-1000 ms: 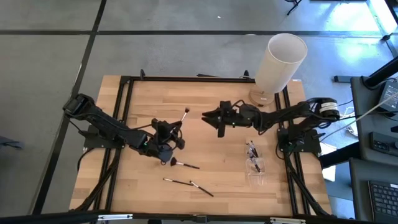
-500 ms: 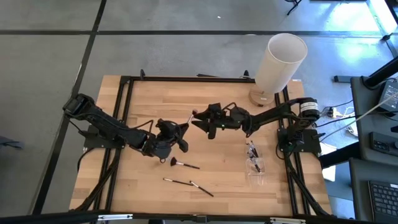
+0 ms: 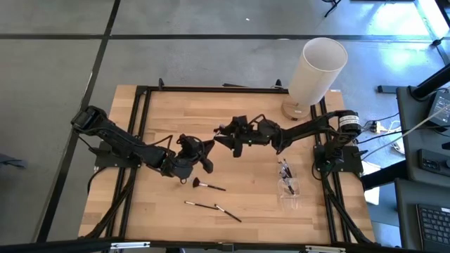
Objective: Put items in baskets/containers
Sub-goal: Put the powder brush into the middle section of the transparent organizer, then put the highlighter brush into the middle section of the transparent organizer
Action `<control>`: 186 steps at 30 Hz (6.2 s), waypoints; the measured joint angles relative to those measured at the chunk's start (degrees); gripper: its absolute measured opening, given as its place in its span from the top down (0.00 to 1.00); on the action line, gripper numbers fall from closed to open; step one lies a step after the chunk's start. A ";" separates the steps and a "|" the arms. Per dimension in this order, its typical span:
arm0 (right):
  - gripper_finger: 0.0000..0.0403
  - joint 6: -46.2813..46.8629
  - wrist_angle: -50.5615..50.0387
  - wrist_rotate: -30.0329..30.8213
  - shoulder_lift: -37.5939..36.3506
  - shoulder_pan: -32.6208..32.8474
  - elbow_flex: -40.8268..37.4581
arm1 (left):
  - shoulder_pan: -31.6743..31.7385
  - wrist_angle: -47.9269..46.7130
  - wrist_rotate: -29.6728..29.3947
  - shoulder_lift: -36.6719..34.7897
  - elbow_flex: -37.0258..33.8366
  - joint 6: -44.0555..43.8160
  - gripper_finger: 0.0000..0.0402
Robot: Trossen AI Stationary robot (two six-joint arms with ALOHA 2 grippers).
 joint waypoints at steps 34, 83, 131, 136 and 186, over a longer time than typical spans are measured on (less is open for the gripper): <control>0.87 -12.58 -19.30 -2.69 -3.77 -0.56 1.77 | 1.60 -2.50 9.91 0.02 -0.16 6.52 0.85; 0.87 37.39 -134.90 14.95 -15.52 39.78 21.69 | 7.56 -1.86 28.63 11.06 -0.39 15.88 0.63; 0.49 10.22 -88.40 36.69 -15.41 32.20 11.05 | 0.17 -12.08 51.71 10.99 -0.39 26.03 0.70; 0.49 9.48 -86.27 36.30 -15.41 32.24 9.53 | -0.96 -16.22 49.14 10.99 -0.39 26.51 0.72; 0.49 8.99 -42.79 10.42 -12.34 19.21 -5.64 | -7.63 -2.77 25.27 17.25 5.08 77.73 0.99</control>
